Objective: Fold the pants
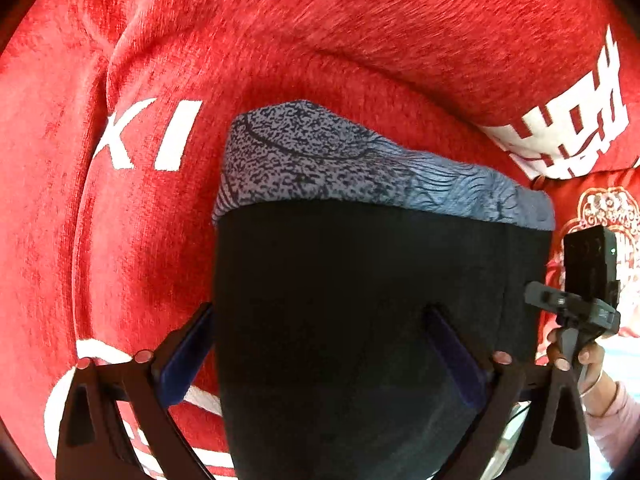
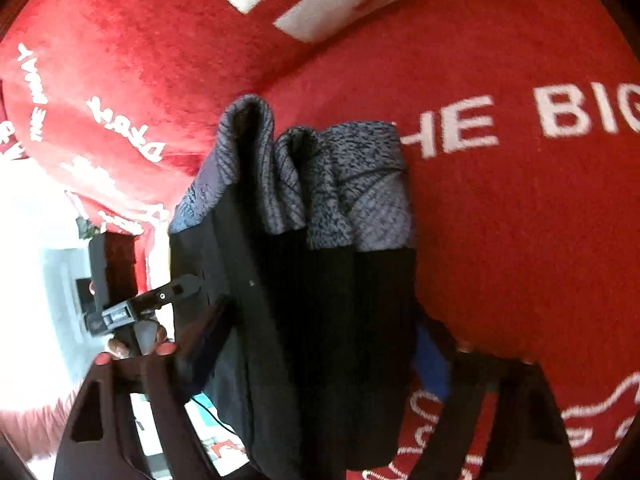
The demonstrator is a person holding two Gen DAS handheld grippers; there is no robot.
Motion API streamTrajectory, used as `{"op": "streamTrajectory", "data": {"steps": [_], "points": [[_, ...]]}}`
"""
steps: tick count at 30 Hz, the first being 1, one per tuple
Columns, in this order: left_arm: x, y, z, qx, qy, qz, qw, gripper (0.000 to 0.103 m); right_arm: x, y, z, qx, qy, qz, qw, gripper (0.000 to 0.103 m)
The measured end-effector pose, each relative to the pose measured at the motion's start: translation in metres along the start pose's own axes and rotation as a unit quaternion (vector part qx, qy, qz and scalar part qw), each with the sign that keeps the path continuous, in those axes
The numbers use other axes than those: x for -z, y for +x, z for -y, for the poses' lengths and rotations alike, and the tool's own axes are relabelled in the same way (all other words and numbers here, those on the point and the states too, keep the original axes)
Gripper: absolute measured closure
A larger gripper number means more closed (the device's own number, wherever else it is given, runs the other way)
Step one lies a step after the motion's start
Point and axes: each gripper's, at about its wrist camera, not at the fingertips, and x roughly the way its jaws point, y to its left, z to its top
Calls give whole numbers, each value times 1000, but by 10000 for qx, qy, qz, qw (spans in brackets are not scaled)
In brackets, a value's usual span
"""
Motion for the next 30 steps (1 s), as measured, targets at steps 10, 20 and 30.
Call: {"op": "streamTrajectory", "data": {"steps": [10,20,30], "points": [[25,-47,30,-30,264,357,9990,44,17,-21,-21,-459,155,43,9988,59],[92,-84,16,-63,424,171,9989,44,99,-18,-43,-652,327,20,9973,59],[123,-44,-22,-587,137,508,9969,1,123,11,-19,-1,304,206,9993,36]]}}
